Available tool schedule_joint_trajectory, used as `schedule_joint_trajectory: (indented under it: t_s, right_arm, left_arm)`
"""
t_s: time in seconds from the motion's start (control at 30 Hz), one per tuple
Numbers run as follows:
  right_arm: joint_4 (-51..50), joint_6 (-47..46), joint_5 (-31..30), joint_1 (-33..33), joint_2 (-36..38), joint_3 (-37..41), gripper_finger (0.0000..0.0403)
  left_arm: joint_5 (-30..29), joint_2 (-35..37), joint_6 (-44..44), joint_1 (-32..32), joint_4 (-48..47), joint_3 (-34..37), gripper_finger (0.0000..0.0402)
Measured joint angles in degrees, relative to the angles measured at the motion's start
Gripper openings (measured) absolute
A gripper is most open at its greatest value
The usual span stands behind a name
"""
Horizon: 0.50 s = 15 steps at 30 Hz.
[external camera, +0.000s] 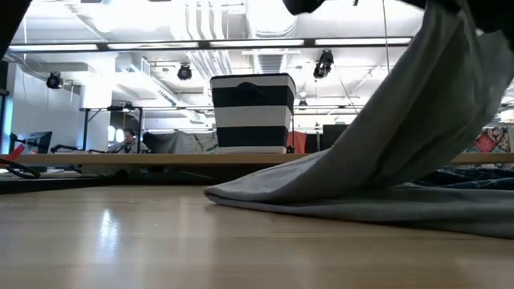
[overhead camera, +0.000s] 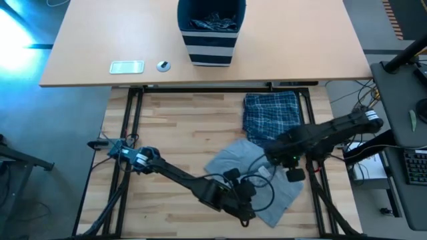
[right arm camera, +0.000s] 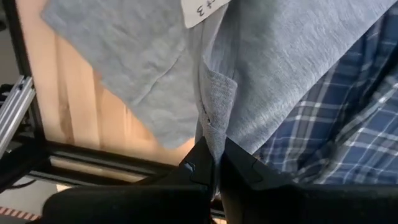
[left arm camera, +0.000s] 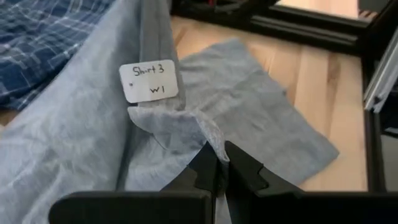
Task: Fold Laundry from Bin
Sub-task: Fold the gray shirt
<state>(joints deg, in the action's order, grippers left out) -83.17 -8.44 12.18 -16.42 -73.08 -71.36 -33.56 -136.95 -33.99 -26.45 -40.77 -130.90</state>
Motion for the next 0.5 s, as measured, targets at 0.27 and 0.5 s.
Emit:
schedule_joint_trajectory:
  t_s: [0.27, 0.5]
  right_arm:
    - [-0.3, -4.6, 0.0, -5.0, 3.2, -1.5, 0.0008]
    - [-1.1, -5.0, 0.3, -7.5, 4.5, -2.9, 0.0008]
  left_arm:
    - [2.1, 0.1, 7.7, -1.2, 8.1, -4.1, 0.0000]
    - [4.7, -1.1, 7.7, -1.5, 16.6, -3.3, 0.0000]
